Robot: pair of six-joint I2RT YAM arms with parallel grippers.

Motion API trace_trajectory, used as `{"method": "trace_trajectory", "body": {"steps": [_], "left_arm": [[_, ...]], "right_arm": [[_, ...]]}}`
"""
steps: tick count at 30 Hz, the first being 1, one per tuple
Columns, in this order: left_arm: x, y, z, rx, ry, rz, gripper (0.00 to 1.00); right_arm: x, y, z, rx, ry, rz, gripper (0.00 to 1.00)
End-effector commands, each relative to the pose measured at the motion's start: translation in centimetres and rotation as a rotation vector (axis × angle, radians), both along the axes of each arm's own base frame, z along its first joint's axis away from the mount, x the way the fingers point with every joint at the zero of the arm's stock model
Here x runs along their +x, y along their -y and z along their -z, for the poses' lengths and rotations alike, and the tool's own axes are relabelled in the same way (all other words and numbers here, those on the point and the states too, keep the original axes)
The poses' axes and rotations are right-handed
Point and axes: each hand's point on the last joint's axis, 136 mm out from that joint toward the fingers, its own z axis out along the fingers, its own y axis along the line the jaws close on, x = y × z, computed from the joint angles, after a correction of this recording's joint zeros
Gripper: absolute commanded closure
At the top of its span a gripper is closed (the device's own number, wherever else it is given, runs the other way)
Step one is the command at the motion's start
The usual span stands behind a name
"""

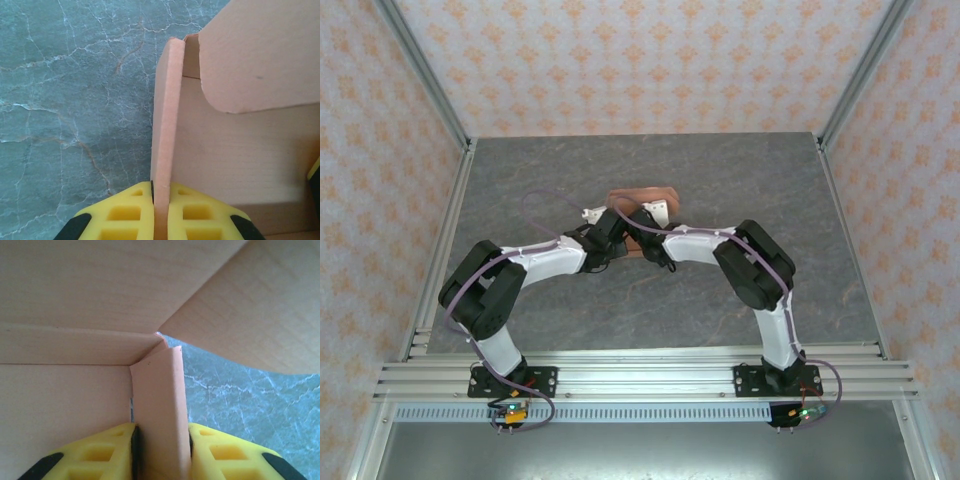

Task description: Fold the paper box

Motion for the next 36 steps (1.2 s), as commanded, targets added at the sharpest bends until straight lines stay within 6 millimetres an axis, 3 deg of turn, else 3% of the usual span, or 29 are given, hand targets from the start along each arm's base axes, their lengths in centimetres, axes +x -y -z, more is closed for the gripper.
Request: {"method": "trace_trajectory", "body": {"steps": [1,9,14,18,23,29,36], "left_arm": [[0.4,-0.2,-1.7,0.004,0.027,-0.042,0.91],[0.3,-0.7,-1.2,0.013,0.028,-0.071,0.91],[0.4,-0.6,-1.2,0.004,0.029,-0.071,0.91],[0.4,-0.5,-1.2,-0.001,0.031,-0.072,0.92],[0.2,-0.5,-1.0,-0.008,0.028,-0.070,0.92],[0.0,-0.3,-1.0,-0.025,0.022,-0.062,0.94],[-0.1,-0.1,-1.1,-0.041,0.022,-0.059,0.97]], "right_arm": [[-1.0,0.4,-2.2,0.101,0.012,0.027,0.65],[-2.5,-0.2,-7.1,0.269,0.050,-0.033,0.56],[-3.0,-0.4,-8.1,0.355,0.029,-0.057,0.52],[-2.5,0.1,-7.1,0.371,0.016,-0.037,0.54],[-1.0,0.1,-5.4,0.350,-0.004,-0.023,0.63],[0.9,-0.8,-4.1,0.379,-0.042,-0.020,0.63],[2.0,-0.7,-2.8,0.310,-0.066,-0.029,0.83]]}}
